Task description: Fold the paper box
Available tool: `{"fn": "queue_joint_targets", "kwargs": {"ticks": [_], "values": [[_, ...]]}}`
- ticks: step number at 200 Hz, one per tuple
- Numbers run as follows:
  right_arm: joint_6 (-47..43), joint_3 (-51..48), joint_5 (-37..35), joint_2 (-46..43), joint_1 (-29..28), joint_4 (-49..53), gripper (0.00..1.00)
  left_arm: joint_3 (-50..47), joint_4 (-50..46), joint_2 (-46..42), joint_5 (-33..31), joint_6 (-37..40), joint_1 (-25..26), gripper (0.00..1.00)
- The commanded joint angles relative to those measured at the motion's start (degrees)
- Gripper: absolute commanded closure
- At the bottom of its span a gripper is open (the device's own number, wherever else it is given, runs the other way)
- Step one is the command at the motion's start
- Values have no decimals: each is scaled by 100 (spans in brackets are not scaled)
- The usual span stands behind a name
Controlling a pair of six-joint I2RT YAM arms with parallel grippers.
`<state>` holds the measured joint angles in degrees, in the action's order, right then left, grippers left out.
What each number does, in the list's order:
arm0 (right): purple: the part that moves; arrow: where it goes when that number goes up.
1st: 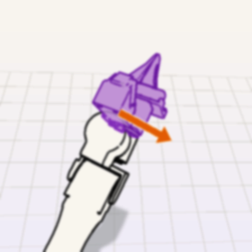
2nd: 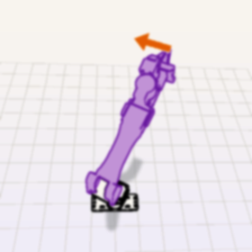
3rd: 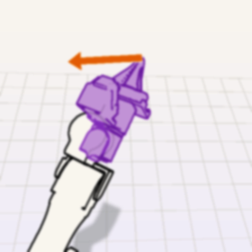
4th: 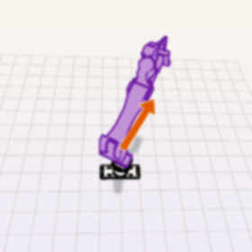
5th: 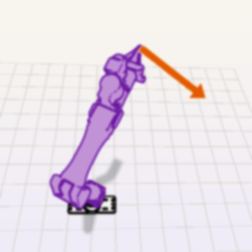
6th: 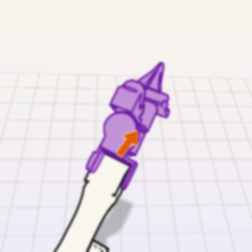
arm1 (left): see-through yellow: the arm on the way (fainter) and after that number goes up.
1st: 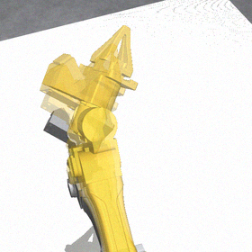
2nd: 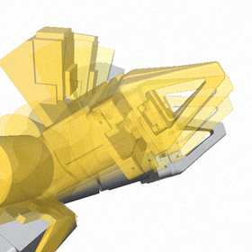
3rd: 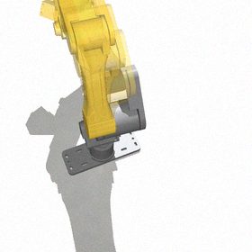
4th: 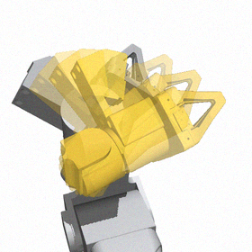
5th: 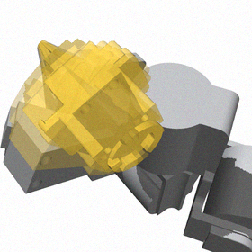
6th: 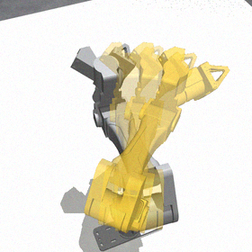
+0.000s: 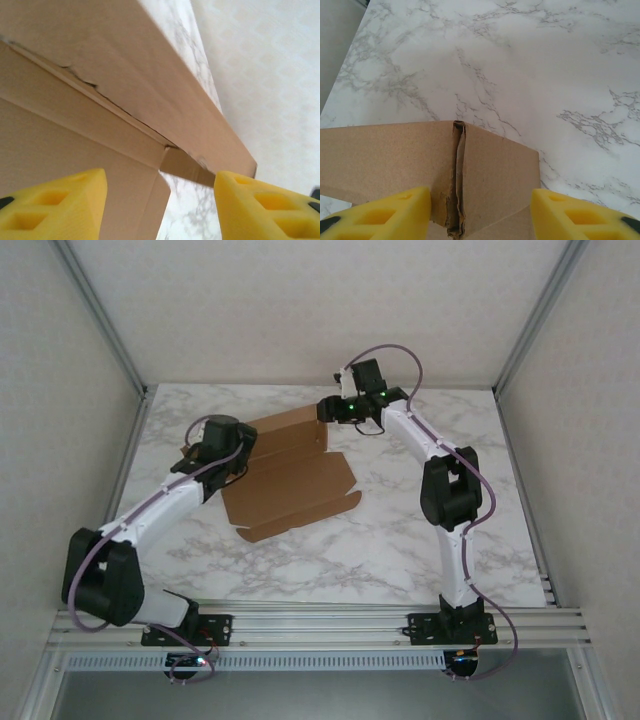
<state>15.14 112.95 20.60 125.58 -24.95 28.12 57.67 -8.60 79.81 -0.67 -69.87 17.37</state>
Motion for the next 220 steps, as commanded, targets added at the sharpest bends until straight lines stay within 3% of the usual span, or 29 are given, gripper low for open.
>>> {"fn": "queue_joint_targets", "kwargs": {"ticks": [1, 31, 63, 100, 167, 220], "values": [[143, -106, -223, 136, -39, 225, 45, 338, -530, -280, 668, 1228, -184, 43], [252, -124, -240, 124, -51, 231, 45, 1044, -1455, -266, 888, 2448, -439, 43], [302, -106, -293, 134, -76, 273, 45, 1223, -1957, -56, 1290, 3091, -1185, 39], [288, -102, -346, 152, -106, 323, 45, 878, -1852, 222, 1631, 3198, -1622, 34], [257, -115, -459, 98, -131, 426, 44, 509, -1551, 316, 1256, 3374, -1737, 32], [263, -150, -574, 93, -142, 468, 44, 367, -1368, 66, 1378, 3407, -1737, 32]]}}
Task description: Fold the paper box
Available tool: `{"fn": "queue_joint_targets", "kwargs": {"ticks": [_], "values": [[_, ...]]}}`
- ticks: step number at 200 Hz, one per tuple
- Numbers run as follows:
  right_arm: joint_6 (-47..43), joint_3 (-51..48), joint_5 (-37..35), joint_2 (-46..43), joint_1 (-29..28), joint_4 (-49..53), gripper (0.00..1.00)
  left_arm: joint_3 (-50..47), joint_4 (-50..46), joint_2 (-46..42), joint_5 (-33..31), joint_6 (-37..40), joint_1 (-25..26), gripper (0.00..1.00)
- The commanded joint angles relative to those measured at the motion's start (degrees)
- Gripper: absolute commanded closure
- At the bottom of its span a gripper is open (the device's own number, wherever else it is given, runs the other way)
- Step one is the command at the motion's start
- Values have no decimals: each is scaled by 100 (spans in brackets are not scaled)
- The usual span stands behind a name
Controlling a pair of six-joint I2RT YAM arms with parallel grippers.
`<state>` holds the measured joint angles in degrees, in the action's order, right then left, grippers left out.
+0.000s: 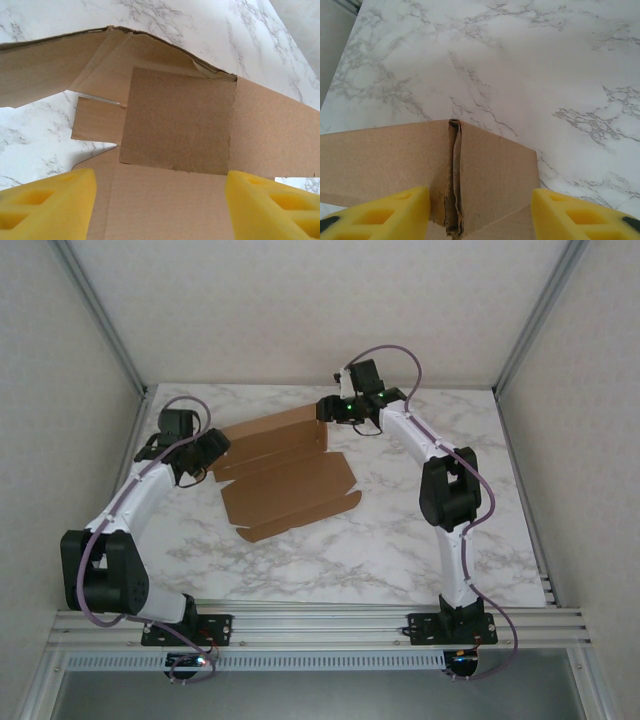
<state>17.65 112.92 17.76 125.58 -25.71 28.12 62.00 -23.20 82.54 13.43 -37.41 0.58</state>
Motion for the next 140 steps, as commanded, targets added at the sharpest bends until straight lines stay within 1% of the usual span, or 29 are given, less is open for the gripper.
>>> {"fn": "queue_joint_targets", "kwargs": {"ticks": [1, 29, 76, 109, 140], "values": [[15, -148, -290, 91, -65, 467, 44, -61, 90, -205, -37, 167, -58, 32], [27, -148, -297, 68, -58, 464, 43, -132, 74, -173, -121, 225, -58, 32], [23, -87, -291, 56, -63, 529, 43, -261, 332, -97, 36, 192, -58, 33], [10, -86, -289, 55, -67, 572, 43, -108, 312, 84, 38, 176, -58, 37], [-33, -61, -327, 55, -69, 631, 43, 83, 156, -164, -145, 196, -32, 38]]}}
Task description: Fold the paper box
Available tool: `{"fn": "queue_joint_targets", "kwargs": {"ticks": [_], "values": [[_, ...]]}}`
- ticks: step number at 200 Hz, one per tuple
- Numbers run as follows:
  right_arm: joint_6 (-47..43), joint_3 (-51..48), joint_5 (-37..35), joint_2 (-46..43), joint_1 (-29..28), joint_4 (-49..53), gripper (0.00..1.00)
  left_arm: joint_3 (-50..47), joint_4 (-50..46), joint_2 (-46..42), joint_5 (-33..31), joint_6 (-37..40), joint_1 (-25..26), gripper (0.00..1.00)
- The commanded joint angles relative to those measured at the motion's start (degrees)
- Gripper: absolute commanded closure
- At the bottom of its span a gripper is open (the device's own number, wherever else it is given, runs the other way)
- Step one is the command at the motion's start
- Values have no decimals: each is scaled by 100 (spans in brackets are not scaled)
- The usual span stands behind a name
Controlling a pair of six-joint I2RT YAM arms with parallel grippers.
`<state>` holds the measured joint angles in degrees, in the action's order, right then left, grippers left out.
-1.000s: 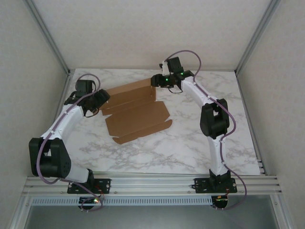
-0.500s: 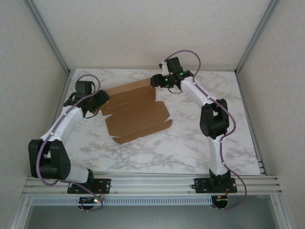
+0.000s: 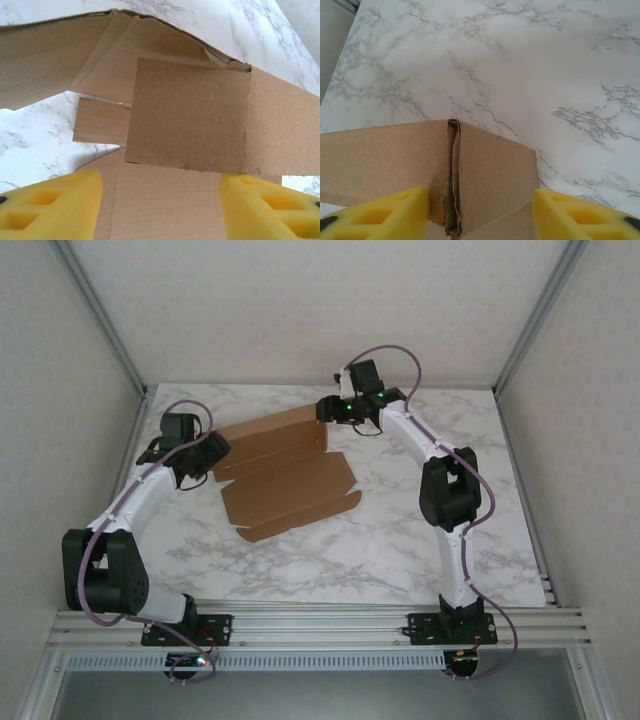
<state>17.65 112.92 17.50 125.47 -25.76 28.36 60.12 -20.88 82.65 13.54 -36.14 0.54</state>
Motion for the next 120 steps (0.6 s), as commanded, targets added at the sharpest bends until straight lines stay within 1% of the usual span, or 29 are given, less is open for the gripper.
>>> {"fn": "queue_joint_targets", "kwargs": {"ticks": [1, 31, 69, 96, 120], "values": [[-33, -61, -304, 66, -63, 608, 43, 272, -88, -186, -171, 62, -27, 38], [-54, -35, -330, 77, -61, 640, 43, 99, -211, -566, -554, -98, 110, 40], [-54, 31, -319, 115, -69, 689, 42, 176, -306, -774, -677, -6, 144, 39], [-34, 36, -289, 110, -68, 689, 42, 527, -193, -404, -554, 106, 133, 38], [-35, 41, -282, 125, -65, 713, 42, 835, 62, 111, -234, 92, 130, 38]]}}
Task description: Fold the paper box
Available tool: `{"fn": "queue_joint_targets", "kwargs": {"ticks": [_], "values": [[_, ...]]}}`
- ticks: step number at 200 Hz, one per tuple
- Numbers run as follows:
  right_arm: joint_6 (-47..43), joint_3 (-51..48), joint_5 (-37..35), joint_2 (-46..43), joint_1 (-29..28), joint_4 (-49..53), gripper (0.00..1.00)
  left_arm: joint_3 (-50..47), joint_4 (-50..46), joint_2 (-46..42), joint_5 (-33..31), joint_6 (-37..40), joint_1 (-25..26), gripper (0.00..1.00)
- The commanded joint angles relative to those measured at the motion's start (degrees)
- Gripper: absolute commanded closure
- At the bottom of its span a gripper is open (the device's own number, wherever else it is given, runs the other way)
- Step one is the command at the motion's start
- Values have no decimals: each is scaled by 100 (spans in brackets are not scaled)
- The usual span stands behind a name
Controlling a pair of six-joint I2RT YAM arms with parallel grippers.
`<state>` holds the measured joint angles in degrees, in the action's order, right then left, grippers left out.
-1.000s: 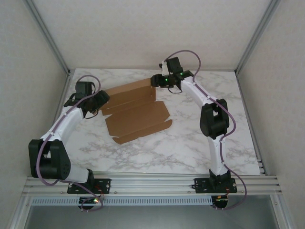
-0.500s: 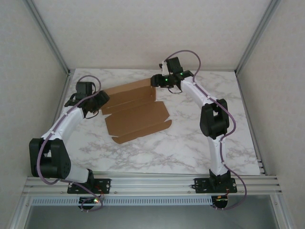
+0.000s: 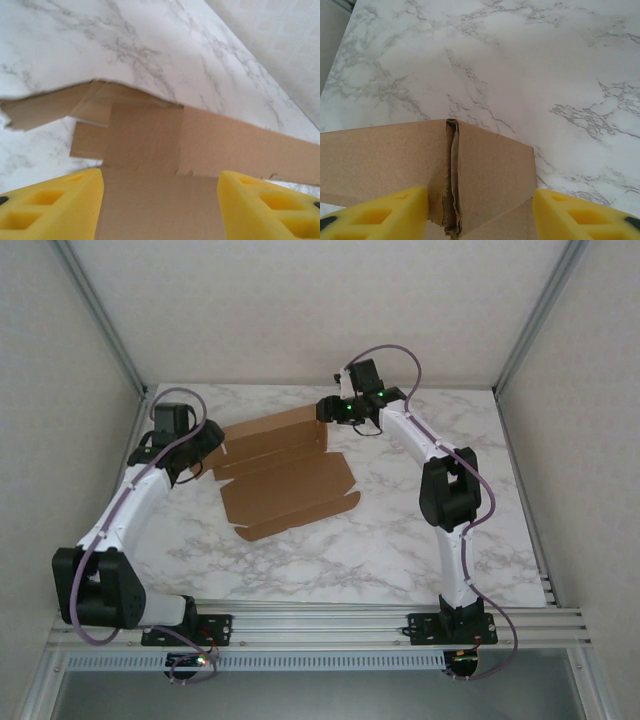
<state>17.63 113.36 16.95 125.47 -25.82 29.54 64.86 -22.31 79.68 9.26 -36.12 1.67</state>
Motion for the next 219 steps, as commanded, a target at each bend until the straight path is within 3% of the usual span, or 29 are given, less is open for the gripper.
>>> {"fn": "queue_joint_targets", "kwargs": {"ticks": [1, 90, 168, 219], "values": [[-32, 0, -232, 126, -61, 600, 42, 369, 211, 426, 205, 84, 21, 39], [-6, 194, -101, 261, -68, 693, 42, 415, 919, 1126, 858, -170, 0, 44], [-9, 256, 205, 354, -48, 739, 42, -42, 1803, 1425, 1533, -570, -177, 66], [162, 216, 503, 37, 173, 737, 34, -9, 1918, 1540, 1760, -585, -220, 81]]}}
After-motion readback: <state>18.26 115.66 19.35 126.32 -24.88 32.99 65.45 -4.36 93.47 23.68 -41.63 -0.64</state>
